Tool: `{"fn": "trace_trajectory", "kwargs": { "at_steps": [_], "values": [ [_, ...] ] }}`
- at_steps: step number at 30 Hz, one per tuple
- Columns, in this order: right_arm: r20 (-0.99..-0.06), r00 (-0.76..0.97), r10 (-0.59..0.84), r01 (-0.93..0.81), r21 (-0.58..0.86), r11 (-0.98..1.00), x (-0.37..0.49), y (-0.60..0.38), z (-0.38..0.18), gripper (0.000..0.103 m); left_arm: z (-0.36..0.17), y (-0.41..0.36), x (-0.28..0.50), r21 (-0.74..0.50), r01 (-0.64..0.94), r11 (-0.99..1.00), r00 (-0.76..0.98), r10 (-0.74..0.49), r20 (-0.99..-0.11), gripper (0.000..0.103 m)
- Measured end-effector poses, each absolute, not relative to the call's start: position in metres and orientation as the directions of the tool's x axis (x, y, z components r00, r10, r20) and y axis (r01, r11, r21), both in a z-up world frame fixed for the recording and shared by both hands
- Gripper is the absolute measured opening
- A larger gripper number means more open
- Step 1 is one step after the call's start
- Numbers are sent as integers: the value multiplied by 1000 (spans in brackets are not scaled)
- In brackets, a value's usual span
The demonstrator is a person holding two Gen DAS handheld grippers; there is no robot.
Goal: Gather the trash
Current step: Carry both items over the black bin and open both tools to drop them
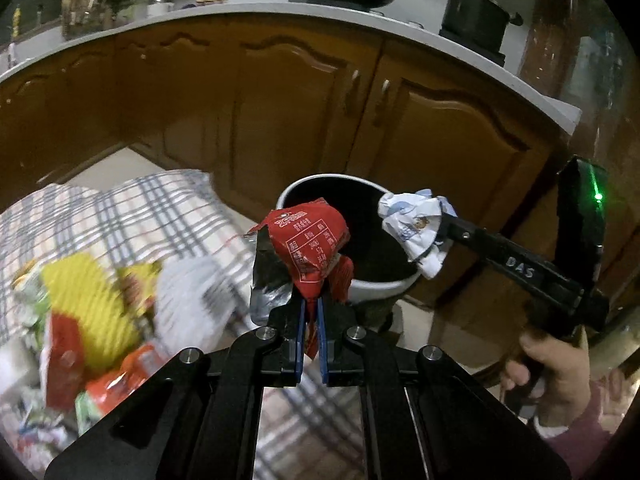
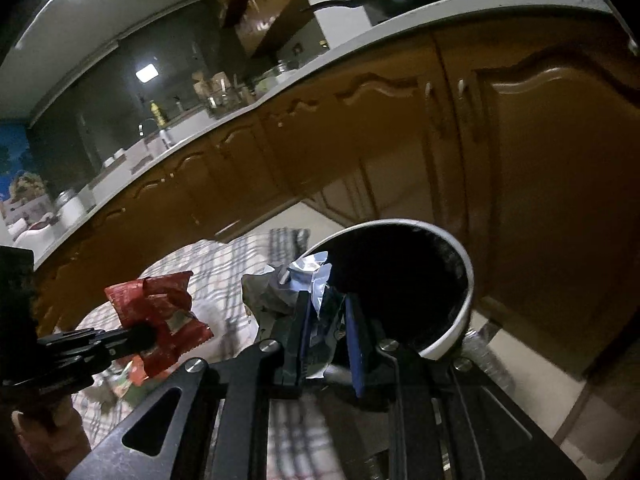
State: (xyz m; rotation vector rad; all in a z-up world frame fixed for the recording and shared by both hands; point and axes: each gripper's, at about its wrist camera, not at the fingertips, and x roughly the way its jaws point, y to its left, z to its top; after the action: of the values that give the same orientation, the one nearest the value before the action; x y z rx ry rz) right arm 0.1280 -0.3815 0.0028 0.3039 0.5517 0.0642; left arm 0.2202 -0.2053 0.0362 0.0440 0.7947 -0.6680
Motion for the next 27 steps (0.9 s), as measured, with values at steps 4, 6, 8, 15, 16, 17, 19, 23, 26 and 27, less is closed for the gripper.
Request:
{"fn": "trace_trajectory", "kwargs": {
  "at_steps": [4,6,8,15,16,17,19,23,26,27],
  "values": [
    [-529,841,115,51,289,956,145,-400,1,17,34,-233,240,-212,586,782,471,-542,-696,4],
    [-548,830,104,63,276,959,153,-403,-2,17,31,-249,251,-215,594,775,446,-540,-714,4],
    [-567,817,100,67,266,962,162,-408,-6,17,27,-262,261,-217,597,773,426,-534,-731,4],
    [-632,770,90,77,232,970,189,-418,-23,17,6,-290,290,-206,592,779,374,-492,-786,4],
    [-638,765,92,77,232,970,192,-421,-25,17,3,-292,294,-213,589,779,363,-491,-792,4],
    [-642,761,93,78,232,970,194,-423,-28,17,0,-294,296,-220,588,778,354,-492,-796,4],
    [-653,752,95,78,232,970,198,-425,-32,17,-4,-297,299,-219,591,776,344,-488,-803,5],
    [-670,736,96,81,228,970,204,-428,-38,18,-9,-307,305,-210,599,773,328,-476,-816,6],
    [-686,721,99,81,225,971,210,-431,-40,22,-10,-313,306,-204,601,773,322,-467,-824,14],
    [-689,717,103,81,229,970,211,-431,-41,26,-9,-313,305,-203,601,773,322,-467,-823,23]
  ]
}}
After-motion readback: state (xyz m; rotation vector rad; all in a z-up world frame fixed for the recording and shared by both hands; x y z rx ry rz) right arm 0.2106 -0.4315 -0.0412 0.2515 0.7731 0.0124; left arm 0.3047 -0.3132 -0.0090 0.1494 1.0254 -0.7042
